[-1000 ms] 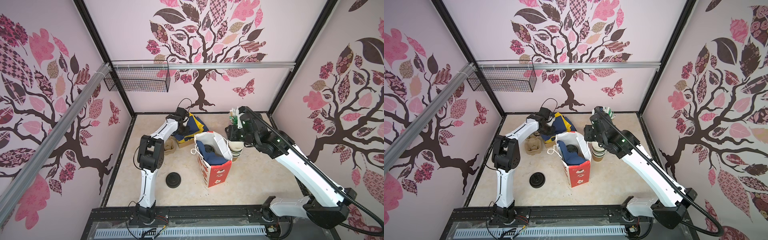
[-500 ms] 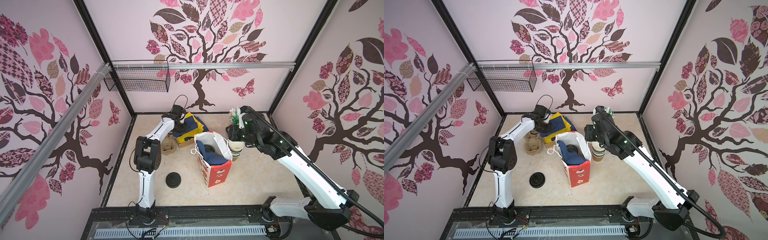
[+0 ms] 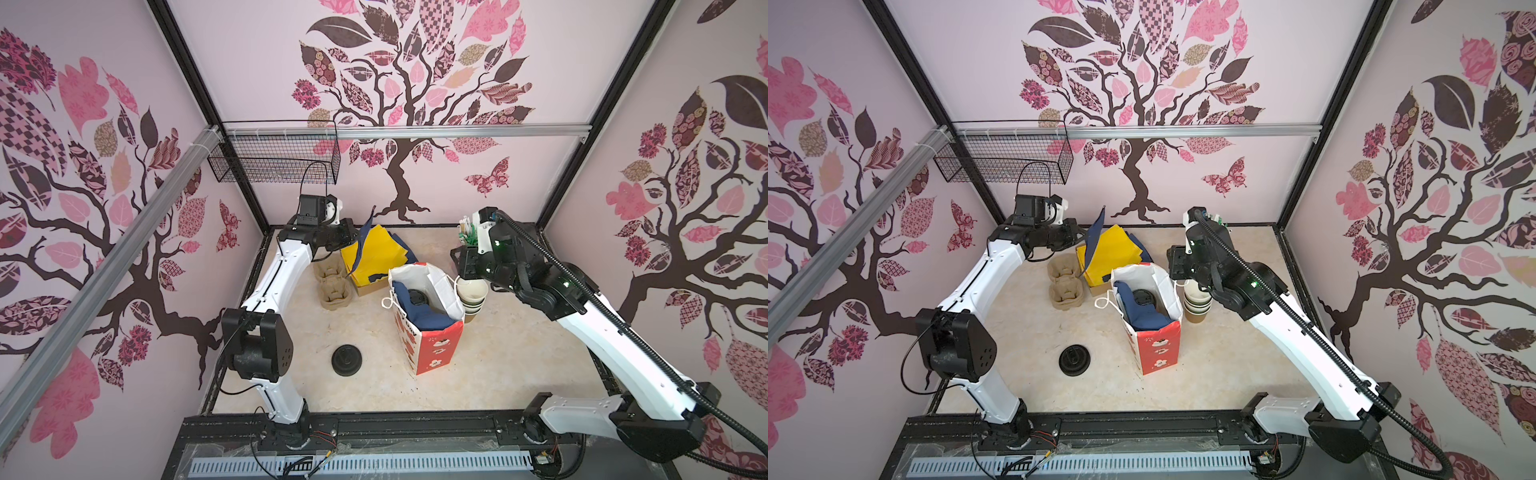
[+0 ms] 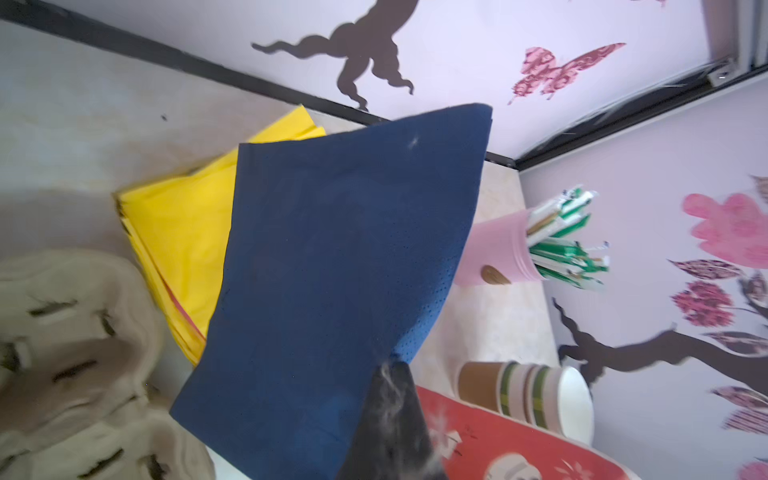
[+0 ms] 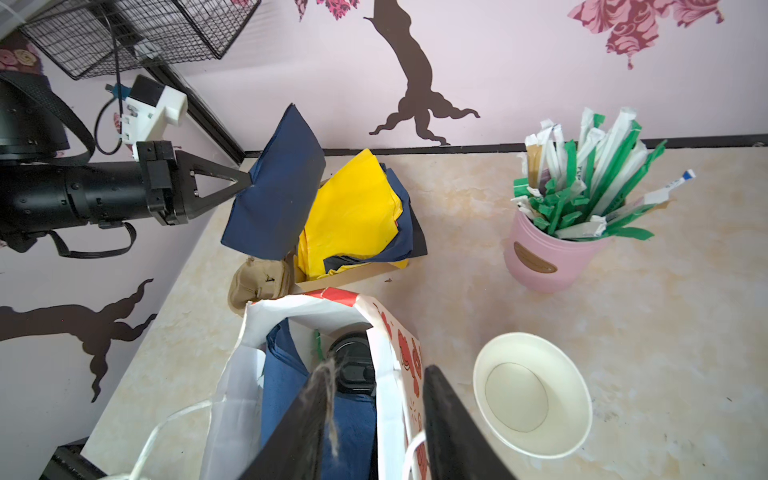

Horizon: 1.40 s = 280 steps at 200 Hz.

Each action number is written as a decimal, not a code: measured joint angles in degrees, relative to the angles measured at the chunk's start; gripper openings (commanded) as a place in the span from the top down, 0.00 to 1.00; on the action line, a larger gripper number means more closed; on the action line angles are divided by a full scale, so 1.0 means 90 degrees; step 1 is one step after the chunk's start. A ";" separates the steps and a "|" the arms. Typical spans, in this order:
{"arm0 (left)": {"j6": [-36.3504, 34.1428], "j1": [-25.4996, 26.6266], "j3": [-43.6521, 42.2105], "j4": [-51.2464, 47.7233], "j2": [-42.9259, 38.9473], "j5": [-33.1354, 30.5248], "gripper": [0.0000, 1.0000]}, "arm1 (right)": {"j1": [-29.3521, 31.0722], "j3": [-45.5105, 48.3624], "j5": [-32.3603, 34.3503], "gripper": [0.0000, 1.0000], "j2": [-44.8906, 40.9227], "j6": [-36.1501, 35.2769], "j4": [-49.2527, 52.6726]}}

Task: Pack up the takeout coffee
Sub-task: 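Lift the blue napkins with the left gripper toward the right gripper, then grasp the blue napkins with the right gripper while the left gripper releases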

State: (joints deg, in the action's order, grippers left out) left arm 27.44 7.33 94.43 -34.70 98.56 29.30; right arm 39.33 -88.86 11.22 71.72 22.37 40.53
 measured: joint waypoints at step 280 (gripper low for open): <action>0.5127 0.0138 -0.2387 0.2460 -0.4435 0.2633 1.00 | 0.1166 0.0049 -0.4520 0.61 0.1977 -0.2599 -0.4835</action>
State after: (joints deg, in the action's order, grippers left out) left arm 73.58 8.58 72.95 -12.56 58.65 52.99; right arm 49.82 -88.42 -29.45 89.52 -1.02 -2.98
